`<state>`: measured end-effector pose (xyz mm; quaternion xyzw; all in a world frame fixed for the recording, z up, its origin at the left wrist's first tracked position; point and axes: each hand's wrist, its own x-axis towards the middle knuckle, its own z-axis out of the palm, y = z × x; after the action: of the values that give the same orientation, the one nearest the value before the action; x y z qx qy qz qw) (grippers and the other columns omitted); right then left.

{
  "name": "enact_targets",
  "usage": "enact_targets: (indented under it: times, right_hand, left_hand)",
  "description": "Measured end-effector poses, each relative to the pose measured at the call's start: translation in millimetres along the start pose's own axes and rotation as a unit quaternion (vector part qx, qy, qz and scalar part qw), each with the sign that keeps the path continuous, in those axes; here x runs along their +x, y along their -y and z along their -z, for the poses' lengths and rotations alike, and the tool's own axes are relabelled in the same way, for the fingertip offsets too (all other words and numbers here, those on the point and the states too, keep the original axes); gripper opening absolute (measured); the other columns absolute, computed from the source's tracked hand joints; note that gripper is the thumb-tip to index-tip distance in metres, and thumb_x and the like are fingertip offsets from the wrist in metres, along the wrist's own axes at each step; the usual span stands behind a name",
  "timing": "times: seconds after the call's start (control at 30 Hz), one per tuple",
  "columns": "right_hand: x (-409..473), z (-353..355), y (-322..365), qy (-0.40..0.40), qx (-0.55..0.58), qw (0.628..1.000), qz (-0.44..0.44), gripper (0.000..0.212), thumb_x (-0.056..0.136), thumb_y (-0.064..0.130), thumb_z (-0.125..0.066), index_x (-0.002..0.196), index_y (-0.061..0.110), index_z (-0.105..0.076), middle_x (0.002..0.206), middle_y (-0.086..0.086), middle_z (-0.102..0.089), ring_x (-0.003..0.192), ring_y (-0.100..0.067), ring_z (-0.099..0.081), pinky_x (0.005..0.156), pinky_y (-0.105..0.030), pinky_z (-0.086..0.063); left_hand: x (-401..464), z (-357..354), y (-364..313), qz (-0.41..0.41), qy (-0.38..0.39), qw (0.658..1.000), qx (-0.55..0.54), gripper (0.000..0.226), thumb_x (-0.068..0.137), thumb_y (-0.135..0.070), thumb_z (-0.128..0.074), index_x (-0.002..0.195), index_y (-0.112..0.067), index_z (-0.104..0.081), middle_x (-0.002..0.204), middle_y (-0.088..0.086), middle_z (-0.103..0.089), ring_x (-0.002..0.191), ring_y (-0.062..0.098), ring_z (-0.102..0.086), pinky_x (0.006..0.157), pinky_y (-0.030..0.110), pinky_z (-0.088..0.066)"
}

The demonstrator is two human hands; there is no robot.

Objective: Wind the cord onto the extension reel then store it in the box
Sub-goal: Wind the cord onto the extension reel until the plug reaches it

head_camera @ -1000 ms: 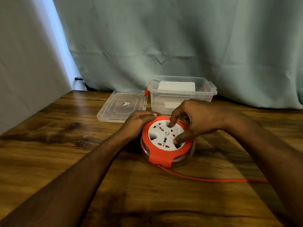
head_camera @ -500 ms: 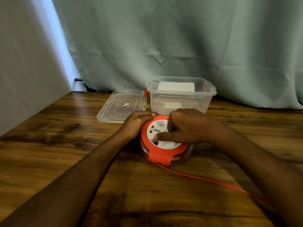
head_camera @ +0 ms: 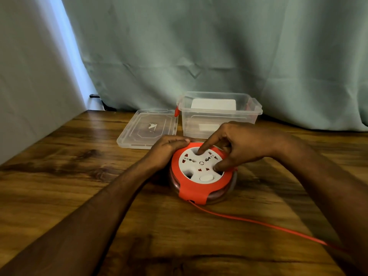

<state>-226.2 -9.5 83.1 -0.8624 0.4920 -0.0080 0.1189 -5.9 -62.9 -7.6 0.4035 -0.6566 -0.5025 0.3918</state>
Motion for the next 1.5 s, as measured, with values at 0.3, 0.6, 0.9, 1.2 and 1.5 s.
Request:
enact_targets:
  times: [0.3,0.6,0.9,1.2,1.5]
  right_hand:
    - [-1,-4,16,-0.026,-0.099,0.994,-0.037,0.06,0.066,0.069,-0.083,0.117,0.039,-0.072,0.118,0.017,-0.059,0.1,-0.007,-0.057,0.075,-0.023,-0.053]
    - [7,-19,24,-0.039,-0.152,0.987,-0.02,0.054,0.074,0.082,-0.065,0.069,0.031,-0.047,0.075,0.013,-0.056,0.071,-0.008,-0.056,0.056,-0.021,-0.034]
    - [7,-13,19,-0.049,-0.097,0.994,-0.003,0.04,0.083,0.07,-0.067,0.074,0.031,-0.066,0.08,0.015,-0.065,0.074,-0.004,-0.064,0.057,-0.021,-0.045]
    - [4,-3,3,0.023,0.012,1.0,0.013,0.057,0.084,0.027,-0.083,0.133,0.05,-0.063,0.119,0.018,-0.068,0.089,-0.005,-0.072,0.069,-0.028,-0.063]
    - [3,-2,5,0.028,0.002,1.0,-0.005,0.06,0.081,0.038,-0.084,0.133,0.055,-0.06,0.137,0.016,-0.059,0.111,-0.007,-0.063,0.084,-0.033,-0.063]
  left_hand:
    - [0,0,-1,-0.014,0.003,1.0,0.015,0.026,0.103,-0.016,-0.055,0.103,-0.018,-0.082,0.095,0.013,-0.082,0.085,0.027,-0.078,0.08,0.037,-0.061]
    - [1,-1,-1,-0.015,-0.002,1.0,0.015,0.029,0.104,-0.017,-0.055,0.096,-0.024,-0.082,0.097,0.01,-0.082,0.089,0.028,-0.079,0.087,0.044,-0.061]
    - [2,0,-1,-0.012,-0.015,0.999,0.035,0.027,0.105,-0.02,-0.053,0.105,-0.015,-0.079,0.098,0.009,-0.082,0.089,0.027,-0.079,0.086,0.042,-0.061]
    - [2,1,1,-0.012,0.02,0.998,0.059,0.029,0.105,-0.023,-0.053,0.114,-0.024,-0.08,0.098,0.007,-0.083,0.092,0.03,-0.079,0.091,0.048,-0.06]
    - [1,0,0,-0.019,0.02,0.999,0.038,0.028,0.104,-0.019,-0.053,0.105,-0.021,-0.082,0.096,0.015,-0.082,0.088,0.036,-0.077,0.085,0.047,-0.059]
